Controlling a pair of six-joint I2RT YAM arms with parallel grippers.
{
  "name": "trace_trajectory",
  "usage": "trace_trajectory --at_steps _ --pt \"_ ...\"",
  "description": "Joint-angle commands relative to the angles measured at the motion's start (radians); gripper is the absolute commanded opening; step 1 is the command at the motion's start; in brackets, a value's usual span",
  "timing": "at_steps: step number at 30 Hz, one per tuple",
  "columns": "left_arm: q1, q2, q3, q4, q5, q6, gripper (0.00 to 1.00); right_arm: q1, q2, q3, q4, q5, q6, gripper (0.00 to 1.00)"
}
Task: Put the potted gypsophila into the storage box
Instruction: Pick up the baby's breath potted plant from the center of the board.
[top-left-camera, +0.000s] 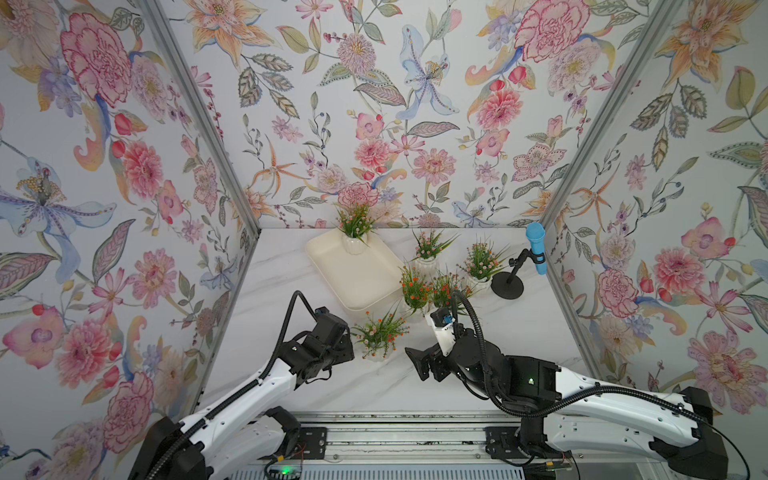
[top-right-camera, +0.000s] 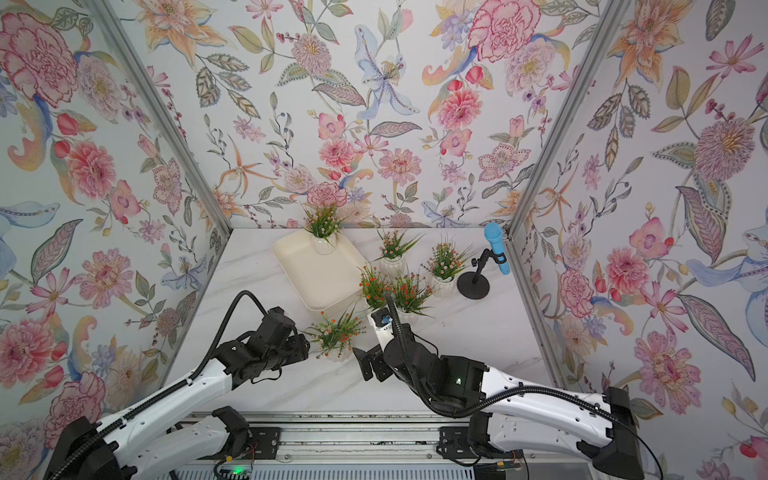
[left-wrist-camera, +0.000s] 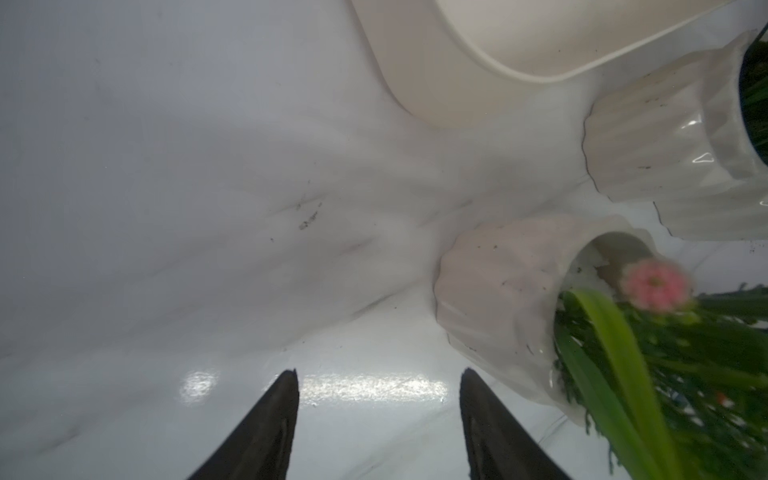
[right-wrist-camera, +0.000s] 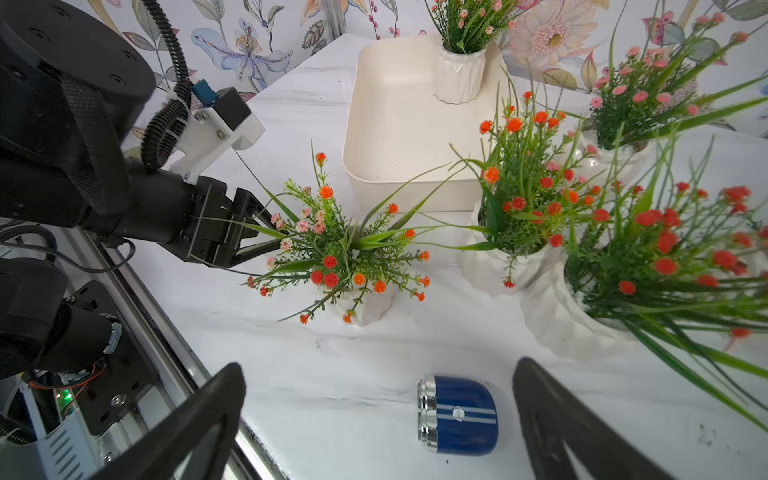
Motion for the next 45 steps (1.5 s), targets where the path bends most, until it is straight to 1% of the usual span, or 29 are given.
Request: trace_trajectory --at_steps 1,3,5,12,15,22,28,31,37,40,43,45 --pt "-0.056 0.014 -0.026 0.119 0.015 -0.137 0.60 0.042 -0.030 -0.014 -0.038 0.094 0.073 1.00" --pt "-0.104 0.001 -0.037 0.155 -0.024 -0.193 0.59 0.071 -0.033 -0.009 -0.064 0.122 0.086 1.00" --pt "-0.129 -0.001 -0.031 0.162 -0.054 -0.213 0.59 0.099 -0.038 -0.011 -0.081 0.153 0.102 1.00" --pt "-0.137 0.076 0.035 0.134 -0.102 -0.190 0.59 0.154 -0.037 -0.013 -0.083 0.200 0.112 1.00" --pt "-0.135 0.097 0.050 0.137 -0.107 -0.191 0.59 0.171 -0.036 -0.012 -0.083 0.222 0.114 1.00" --pt "-0.139 0.082 0.059 0.132 -0.125 -0.205 0.58 0.193 -0.045 -0.028 -0.082 0.268 0.140 1.00" --pt "-0.140 0.119 0.063 0.161 -0.082 -0.202 0.58 0.193 -0.034 -0.031 -0.083 0.283 0.144 1.00" --pt "-0.140 0.141 0.064 0.163 -0.079 -0.200 0.57 0.192 -0.024 -0.026 -0.082 0.286 0.139 1.00" --pt "-0.140 0.180 0.072 0.156 -0.081 -0.191 0.52 0.195 -0.006 -0.015 -0.081 0.287 0.137 1.00" --pt "-0.140 0.214 0.101 0.121 -0.096 -0.161 0.48 0.194 0.000 -0.016 -0.082 0.289 0.141 1.00" --pt "-0.140 0.255 0.136 0.086 -0.109 -0.123 0.39 0.194 0.010 -0.014 -0.081 0.295 0.145 1.00" --pt "-0.141 0.283 0.157 0.067 -0.114 -0.099 0.31 0.193 0.017 -0.010 -0.081 0.297 0.138 1.00"
